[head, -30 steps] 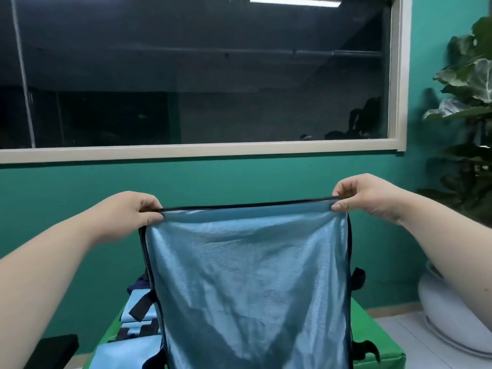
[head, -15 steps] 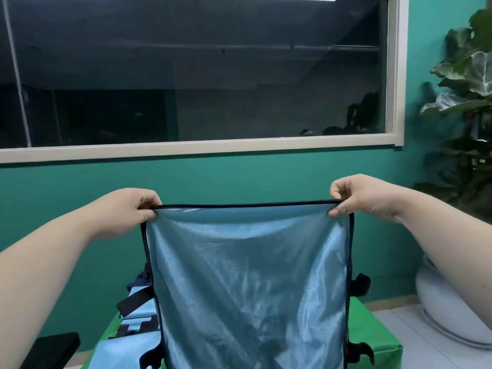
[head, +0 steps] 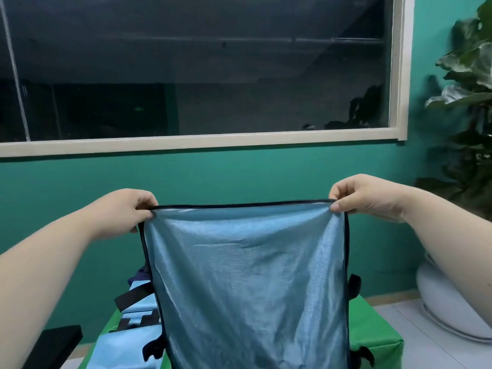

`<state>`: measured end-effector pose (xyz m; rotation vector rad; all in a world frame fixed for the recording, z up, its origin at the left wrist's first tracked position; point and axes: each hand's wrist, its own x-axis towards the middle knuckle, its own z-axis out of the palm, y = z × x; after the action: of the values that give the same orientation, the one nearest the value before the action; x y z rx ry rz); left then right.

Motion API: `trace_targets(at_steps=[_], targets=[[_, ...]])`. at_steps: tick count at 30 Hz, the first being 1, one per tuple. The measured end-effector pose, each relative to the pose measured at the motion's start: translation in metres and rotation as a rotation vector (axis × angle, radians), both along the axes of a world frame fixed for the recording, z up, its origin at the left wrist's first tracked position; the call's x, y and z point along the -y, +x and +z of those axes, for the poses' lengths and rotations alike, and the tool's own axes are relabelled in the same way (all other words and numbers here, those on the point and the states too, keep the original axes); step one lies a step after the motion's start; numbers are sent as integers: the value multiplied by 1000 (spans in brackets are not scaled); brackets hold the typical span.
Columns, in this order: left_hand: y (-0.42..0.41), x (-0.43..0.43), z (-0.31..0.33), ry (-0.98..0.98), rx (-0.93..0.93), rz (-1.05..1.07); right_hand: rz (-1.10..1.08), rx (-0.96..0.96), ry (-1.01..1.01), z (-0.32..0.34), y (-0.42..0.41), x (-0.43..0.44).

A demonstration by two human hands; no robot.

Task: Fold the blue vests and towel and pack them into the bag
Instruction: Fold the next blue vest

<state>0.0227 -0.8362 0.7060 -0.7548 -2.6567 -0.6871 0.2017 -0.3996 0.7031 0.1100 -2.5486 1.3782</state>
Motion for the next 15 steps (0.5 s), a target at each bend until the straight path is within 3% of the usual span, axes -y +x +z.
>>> trace_targets(at_steps=[10,15], targets=[[-38,-21,-27,-92,32,26,-246,-12,233,-25,-37,-24],[-71,-48,-51,-107,134,34,-365,27,341,-40,-78,-42]])
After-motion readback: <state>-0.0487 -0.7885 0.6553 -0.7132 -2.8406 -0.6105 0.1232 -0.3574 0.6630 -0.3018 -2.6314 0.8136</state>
